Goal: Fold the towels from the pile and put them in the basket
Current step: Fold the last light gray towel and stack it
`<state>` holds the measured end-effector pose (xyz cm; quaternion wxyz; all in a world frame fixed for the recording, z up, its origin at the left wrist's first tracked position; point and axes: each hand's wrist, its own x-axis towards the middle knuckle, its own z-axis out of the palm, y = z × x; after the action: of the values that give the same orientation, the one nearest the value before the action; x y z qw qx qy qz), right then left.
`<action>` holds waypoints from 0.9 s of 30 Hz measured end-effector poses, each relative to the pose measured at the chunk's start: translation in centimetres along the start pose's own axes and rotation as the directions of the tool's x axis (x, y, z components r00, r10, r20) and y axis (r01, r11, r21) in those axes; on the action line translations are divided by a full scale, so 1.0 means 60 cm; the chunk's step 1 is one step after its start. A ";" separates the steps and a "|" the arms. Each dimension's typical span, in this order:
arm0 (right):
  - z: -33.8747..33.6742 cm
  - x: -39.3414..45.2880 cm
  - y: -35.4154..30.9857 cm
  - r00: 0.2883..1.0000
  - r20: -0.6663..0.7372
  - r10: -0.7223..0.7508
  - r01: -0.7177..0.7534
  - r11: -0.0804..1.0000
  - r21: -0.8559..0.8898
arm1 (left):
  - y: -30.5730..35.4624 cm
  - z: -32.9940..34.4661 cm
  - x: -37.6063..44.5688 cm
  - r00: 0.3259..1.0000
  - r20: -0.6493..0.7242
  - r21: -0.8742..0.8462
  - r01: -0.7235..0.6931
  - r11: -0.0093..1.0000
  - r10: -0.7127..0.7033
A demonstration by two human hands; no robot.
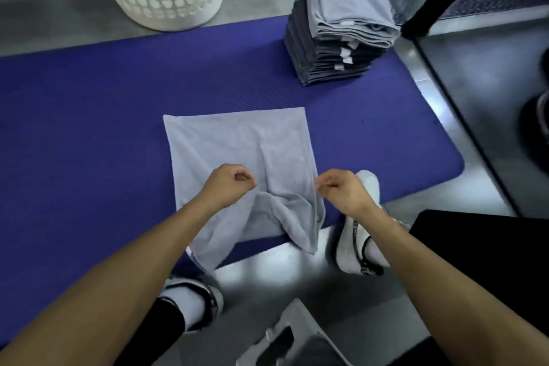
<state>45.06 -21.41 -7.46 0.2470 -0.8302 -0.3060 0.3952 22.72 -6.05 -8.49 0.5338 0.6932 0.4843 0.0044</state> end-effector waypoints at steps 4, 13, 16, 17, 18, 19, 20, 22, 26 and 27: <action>-0.003 -0.048 0.066 0.991 0.020 0.129 -0.130 0.988 0.084 | 0.008 0.071 -0.047 0.999 -0.051 0.047 0.005 0.999 -0.002; 0.083 -0.042 0.174 0.865 0.266 0.425 -0.483 0.849 0.215 | -0.002 0.175 -0.134 0.989 -0.134 -0.083 0.050 0.995 -0.061; 0.106 -0.029 0.168 0.820 0.308 0.482 -0.556 0.798 0.231 | -0.019 0.183 -0.152 0.979 -0.167 -0.129 0.094 0.987 -0.115; 0.107 -0.029 0.167 0.809 0.330 0.487 -0.572 0.781 0.250 | -0.023 0.184 -0.156 0.976 -0.172 -0.145 0.108 0.983 -0.132; 0.107 -0.030 0.168 0.798 0.352 0.490 -0.588 0.763 0.270 | -0.026 0.184 -0.159 0.973 -0.175 -0.157 0.120 0.980 -0.147; 0.106 -0.029 0.170 0.789 0.372 0.489 -0.600 0.743 0.296 | -0.027 0.184 -0.160 0.972 -0.177 -0.168 0.128 0.977 -0.157; 0.104 -0.028 0.173 0.788 0.396 0.472 -0.603 0.722 0.339 | -0.028 0.184 -0.159 0.971 -0.175 -0.162 0.133 0.978 -0.161; 0.090 -0.029 0.173 0.806 0.435 0.403 -0.582 0.674 0.454 | -0.025 0.189 -0.153 0.980 -0.167 -0.078 0.100 0.992 -0.112; 0.050 -0.040 0.160 0.834 0.489 0.257 -0.523 0.653 0.548 | 0.002 0.212 -0.128 0.950 -0.076 0.284 -0.271 0.920 0.303; 0.040 -0.044 0.154 0.831 0.511 0.221 -0.513 0.660 0.549 | 0.012 0.219 -0.119 0.925 -0.018 0.340 -0.352 0.872 0.381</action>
<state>44.72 -29.25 -13.52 0.3713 -0.6313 -0.0095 0.6808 26.25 -20.52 -9.96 0.3784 0.8511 0.3599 0.0534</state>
